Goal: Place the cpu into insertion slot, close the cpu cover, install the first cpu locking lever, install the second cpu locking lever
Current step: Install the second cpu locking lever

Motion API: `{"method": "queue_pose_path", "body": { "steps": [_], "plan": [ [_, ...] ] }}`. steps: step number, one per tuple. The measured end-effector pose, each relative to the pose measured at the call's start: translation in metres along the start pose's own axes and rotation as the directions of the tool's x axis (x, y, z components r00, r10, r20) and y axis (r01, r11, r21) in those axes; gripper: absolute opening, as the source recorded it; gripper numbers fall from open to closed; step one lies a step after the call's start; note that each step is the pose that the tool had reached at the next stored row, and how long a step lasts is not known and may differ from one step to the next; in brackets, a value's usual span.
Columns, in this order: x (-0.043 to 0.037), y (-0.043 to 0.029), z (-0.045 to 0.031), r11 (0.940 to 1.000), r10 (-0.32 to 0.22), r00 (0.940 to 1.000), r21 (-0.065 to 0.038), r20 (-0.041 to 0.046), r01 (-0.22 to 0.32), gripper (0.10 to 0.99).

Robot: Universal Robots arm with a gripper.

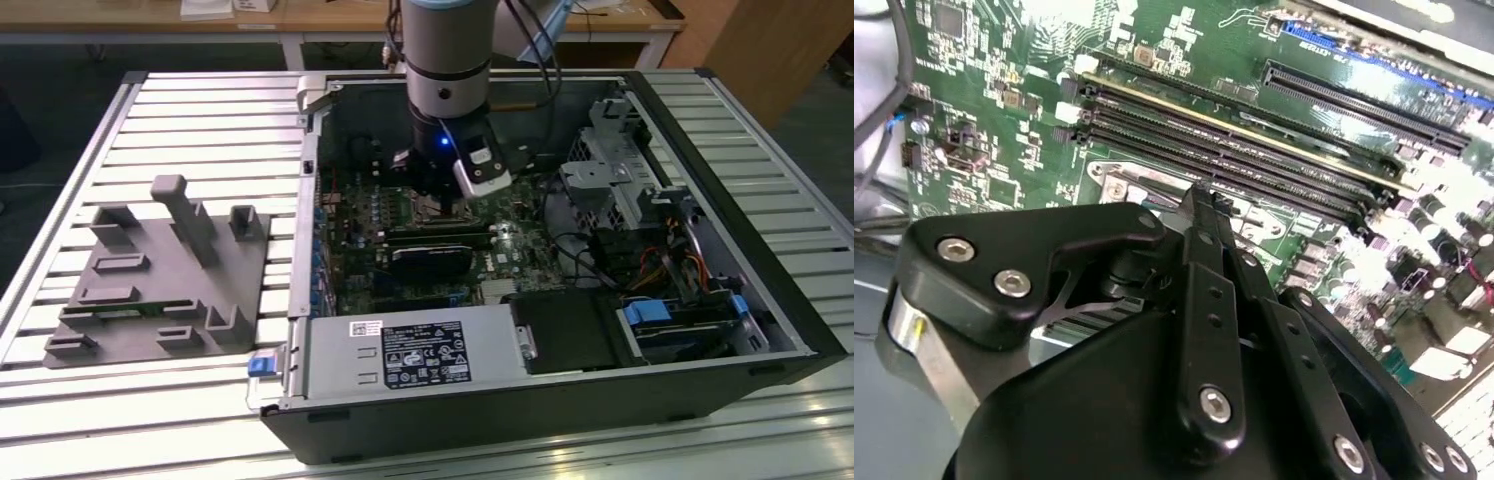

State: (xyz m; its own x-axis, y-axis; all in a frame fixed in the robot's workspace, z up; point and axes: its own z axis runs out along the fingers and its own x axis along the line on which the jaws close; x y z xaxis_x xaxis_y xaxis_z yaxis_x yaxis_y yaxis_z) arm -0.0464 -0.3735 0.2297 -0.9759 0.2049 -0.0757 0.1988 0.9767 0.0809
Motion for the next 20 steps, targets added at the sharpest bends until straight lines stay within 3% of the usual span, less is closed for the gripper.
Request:
{"method": "queue_pose_path", "body": {
  "steps": [7, 16, 20],
  "plan": [
    [0.0069, -0.0053, 0.0030, 0.9997, -0.025, 0.9997, -0.002, -0.0021, 0.025, 0.106],
    [0.0099, -0.0084, 0.0042, 0.9997, -0.026, 0.9997, -0.004, -0.0025, 0.026, 0.106],
    [0.0135, -0.0118, 0.0063, 0.9990, -0.026, 0.9996, -0.037, -0.0084, 0.026, 0.106]
  ]
}}
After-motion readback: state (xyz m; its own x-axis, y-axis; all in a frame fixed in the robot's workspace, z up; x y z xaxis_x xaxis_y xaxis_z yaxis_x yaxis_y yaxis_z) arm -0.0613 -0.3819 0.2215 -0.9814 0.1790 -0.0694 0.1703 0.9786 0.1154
